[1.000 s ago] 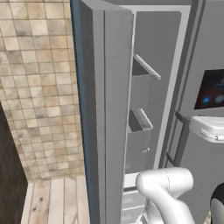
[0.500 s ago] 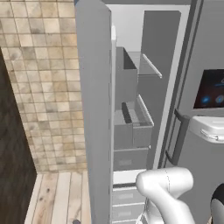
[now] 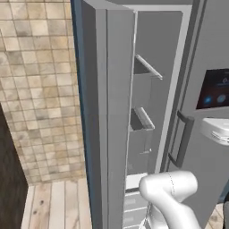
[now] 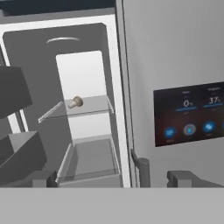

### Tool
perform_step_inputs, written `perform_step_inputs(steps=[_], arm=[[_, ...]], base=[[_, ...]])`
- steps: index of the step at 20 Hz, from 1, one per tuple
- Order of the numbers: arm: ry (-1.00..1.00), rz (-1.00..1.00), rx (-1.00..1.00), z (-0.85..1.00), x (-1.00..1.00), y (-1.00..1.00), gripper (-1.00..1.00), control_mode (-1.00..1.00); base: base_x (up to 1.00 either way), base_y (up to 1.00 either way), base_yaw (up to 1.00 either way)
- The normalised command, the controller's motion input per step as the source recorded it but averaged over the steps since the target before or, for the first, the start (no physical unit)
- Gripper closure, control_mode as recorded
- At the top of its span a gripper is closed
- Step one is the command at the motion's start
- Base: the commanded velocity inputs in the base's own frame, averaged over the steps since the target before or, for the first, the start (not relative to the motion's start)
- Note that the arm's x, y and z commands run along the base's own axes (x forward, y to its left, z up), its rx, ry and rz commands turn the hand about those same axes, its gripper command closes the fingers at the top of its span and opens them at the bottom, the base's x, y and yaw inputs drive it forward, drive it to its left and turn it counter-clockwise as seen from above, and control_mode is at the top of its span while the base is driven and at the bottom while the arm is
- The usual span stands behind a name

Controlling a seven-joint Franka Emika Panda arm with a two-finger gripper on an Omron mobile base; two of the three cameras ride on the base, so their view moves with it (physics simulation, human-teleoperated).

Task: Take the corn, mushroom, and eggplant from the freezer and place them in the bowl on the counter.

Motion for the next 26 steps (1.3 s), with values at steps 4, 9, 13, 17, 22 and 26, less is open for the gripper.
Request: perform_step_inputs(steps=[4, 9, 13, 17, 22, 26], arm=[[0.00, 0.00, 0.00, 0.00, 0.00, 0.00, -1.00, 1.00], [0.00, 0.00, 0.00, 0.00, 0.00, 0.00, -1.00, 1.00], [0.00, 0.00, 0.00, 0.00, 0.00, 0.00, -1.00, 1.00], [0.00, 0.00, 0.00, 0.00, 0.00, 0.00, -1.00, 1.00], [0.00, 0.00, 0.00, 0.00, 0.00, 0.00, -1.00, 1.00], [0.08, 0.00, 0.00, 0.19, 0.05, 0.29, -1.00, -1.00]], base=[[0.39, 1.00, -0.29], [0.97, 0.91, 0.00], [0.90, 0.31, 0.33], [0.94, 0.15, 0.42], [0.74, 0.50, 0.24], [0.29, 0.32, 0.05]])
